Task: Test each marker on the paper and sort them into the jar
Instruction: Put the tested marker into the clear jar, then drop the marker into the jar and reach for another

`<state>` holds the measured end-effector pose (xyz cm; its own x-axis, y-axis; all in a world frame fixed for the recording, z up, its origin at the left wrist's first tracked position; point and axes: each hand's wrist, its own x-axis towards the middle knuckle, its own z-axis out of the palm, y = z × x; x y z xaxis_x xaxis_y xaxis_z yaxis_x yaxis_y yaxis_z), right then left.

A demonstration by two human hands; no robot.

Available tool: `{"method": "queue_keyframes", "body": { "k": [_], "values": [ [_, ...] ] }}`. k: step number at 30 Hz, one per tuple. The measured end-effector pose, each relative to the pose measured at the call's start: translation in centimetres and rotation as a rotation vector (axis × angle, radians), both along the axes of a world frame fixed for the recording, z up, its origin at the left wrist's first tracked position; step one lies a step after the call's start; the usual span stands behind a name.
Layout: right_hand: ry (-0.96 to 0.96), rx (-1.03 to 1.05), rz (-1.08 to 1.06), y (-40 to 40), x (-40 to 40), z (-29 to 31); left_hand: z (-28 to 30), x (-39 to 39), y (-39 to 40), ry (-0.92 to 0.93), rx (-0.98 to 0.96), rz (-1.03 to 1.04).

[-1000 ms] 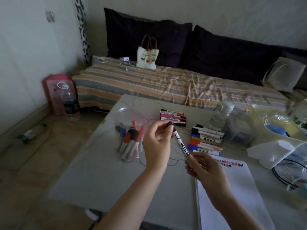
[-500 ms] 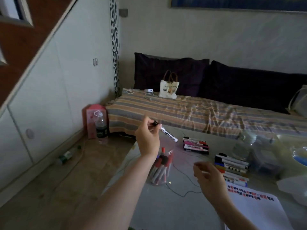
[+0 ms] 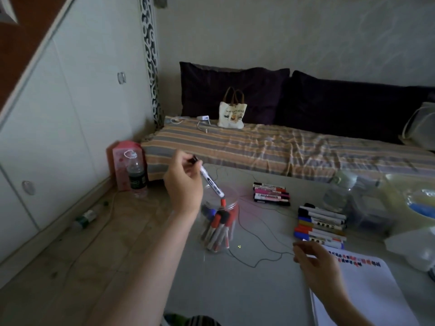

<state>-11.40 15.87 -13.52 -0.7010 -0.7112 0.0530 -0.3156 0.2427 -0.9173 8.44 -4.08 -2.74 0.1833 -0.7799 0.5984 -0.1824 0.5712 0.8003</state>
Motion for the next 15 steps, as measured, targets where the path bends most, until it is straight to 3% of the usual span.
{"method": "queue_keyframes", "body": {
  "k": [6, 10, 11, 13, 15],
  "values": [
    [0.02, 0.011, 0.04, -0.6, 0.7, -1.1, -4.4, -3.5, 1.5, -0.374, 0.079, -0.111],
    [0.044, 0.024, 0.016, -0.8, -0.4, -1.5, -4.4, -4.6, 1.1, -0.834, 0.022, -0.11],
    [0.042, 0.028, 0.008, -1.0, -0.7, -1.6, -4.1, -4.8, 1.3, -0.881, -0.038, -0.092],
    [0.032, 0.05, 0.003, -1.6, -1.3, -1.7, -3.6, -5.7, 2.5, -0.79, -0.245, -0.123],
    [0.036, 0.097, 0.007, -2.5, -2.1, -1.9, -4.7, -7.5, 4.6, -0.725, -0.329, -0.268]
  ]
}}
